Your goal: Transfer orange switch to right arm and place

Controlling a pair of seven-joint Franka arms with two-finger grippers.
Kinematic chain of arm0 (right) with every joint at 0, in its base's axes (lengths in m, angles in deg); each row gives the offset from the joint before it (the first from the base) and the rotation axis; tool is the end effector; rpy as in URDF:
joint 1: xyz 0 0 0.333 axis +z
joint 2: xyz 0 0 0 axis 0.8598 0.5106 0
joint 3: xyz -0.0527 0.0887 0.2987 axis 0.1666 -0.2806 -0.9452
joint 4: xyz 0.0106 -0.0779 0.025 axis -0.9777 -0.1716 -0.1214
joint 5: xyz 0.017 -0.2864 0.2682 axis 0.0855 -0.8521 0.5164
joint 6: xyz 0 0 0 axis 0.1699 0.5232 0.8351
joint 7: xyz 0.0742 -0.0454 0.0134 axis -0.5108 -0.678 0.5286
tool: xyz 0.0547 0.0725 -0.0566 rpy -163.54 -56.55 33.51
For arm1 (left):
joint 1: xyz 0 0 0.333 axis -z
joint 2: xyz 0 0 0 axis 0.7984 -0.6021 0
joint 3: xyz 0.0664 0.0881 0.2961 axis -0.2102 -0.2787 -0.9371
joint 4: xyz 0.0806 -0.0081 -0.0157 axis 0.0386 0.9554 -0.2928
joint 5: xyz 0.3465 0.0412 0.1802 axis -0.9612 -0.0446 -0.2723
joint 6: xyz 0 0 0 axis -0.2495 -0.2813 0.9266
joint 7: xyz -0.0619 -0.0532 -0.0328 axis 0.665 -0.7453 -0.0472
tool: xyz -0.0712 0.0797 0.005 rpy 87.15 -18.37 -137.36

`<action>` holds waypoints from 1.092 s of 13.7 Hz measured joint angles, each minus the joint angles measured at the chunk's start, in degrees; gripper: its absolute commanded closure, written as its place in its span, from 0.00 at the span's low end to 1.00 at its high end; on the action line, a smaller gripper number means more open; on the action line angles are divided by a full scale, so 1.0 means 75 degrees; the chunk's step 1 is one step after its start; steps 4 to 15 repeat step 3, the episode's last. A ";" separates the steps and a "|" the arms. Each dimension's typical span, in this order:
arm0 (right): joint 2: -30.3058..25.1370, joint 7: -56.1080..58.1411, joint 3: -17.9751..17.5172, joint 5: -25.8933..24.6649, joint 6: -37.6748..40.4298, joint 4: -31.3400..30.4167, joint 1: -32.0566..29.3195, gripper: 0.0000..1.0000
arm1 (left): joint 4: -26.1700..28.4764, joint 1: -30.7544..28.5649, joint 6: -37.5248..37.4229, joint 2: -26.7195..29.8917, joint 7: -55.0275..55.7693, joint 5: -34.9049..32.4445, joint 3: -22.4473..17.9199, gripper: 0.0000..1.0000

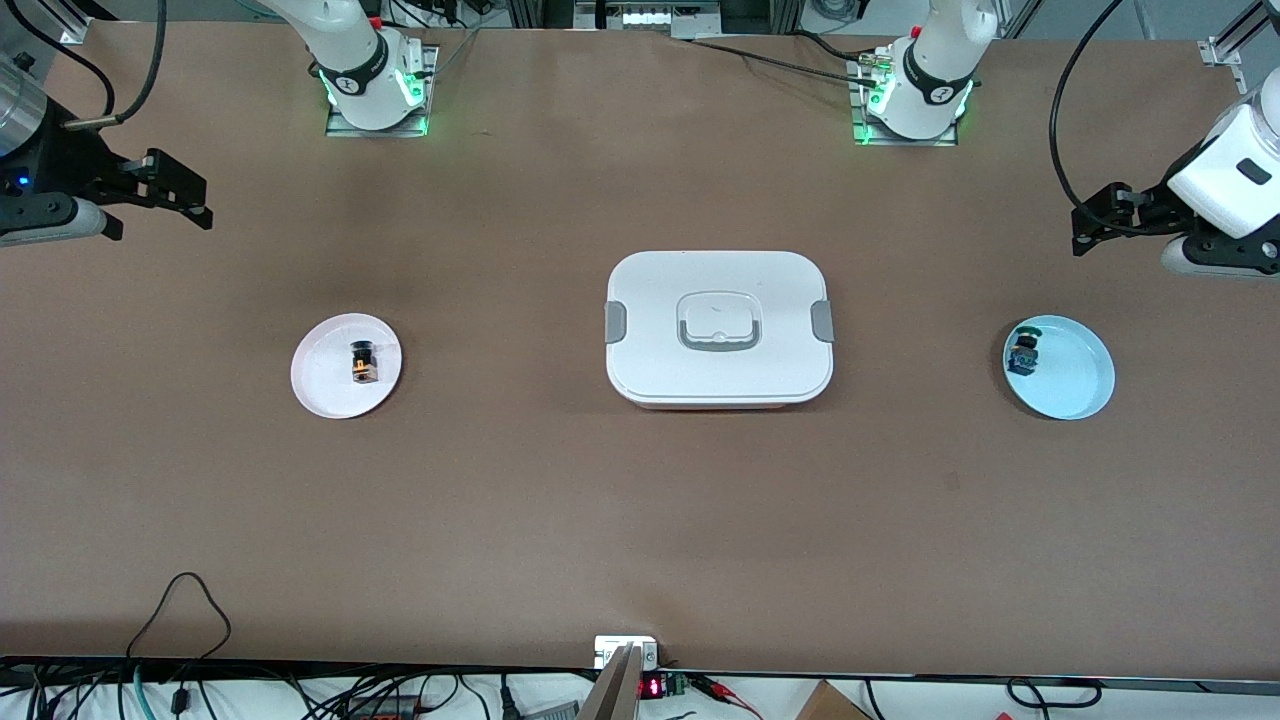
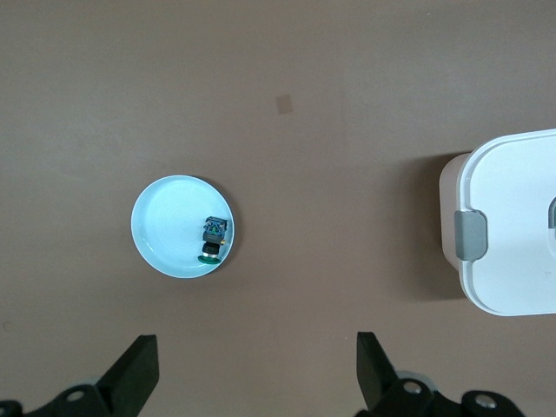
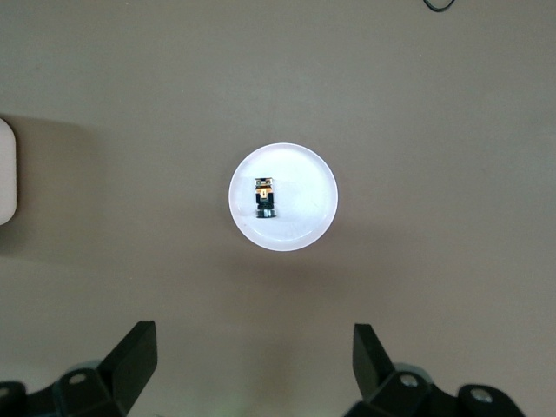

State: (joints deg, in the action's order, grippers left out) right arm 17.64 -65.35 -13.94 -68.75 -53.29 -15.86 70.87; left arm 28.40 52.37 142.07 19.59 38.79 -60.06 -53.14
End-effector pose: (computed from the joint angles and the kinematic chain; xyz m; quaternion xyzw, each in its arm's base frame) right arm 0.5442 0.0346 0.6183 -0.9978 -0.0646 0.0122 0.0045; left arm 0.5550 -0.0249 0.6111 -0.9984 0.0418 0.0238 0.0296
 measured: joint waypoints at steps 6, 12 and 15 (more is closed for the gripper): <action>0.0045 0.0000 -0.0001 0.0000 0.0000 0.0015 -0.0007 0.00 | 0.0000 0.0000 -0.0003 0.0000 0.0002 0.0000 -0.0005 0.00; 0.0045 0.0000 -0.0001 0.0000 0.0000 0.0015 -0.0007 0.00 | 0.0000 0.0000 -0.0003 0.0000 0.0002 0.0000 -0.0005 0.00; 0.0045 0.0000 -0.0001 0.0000 0.0000 0.0015 -0.0007 0.00 | 0.0000 0.0000 -0.0003 0.0000 0.0002 0.0000 -0.0005 0.00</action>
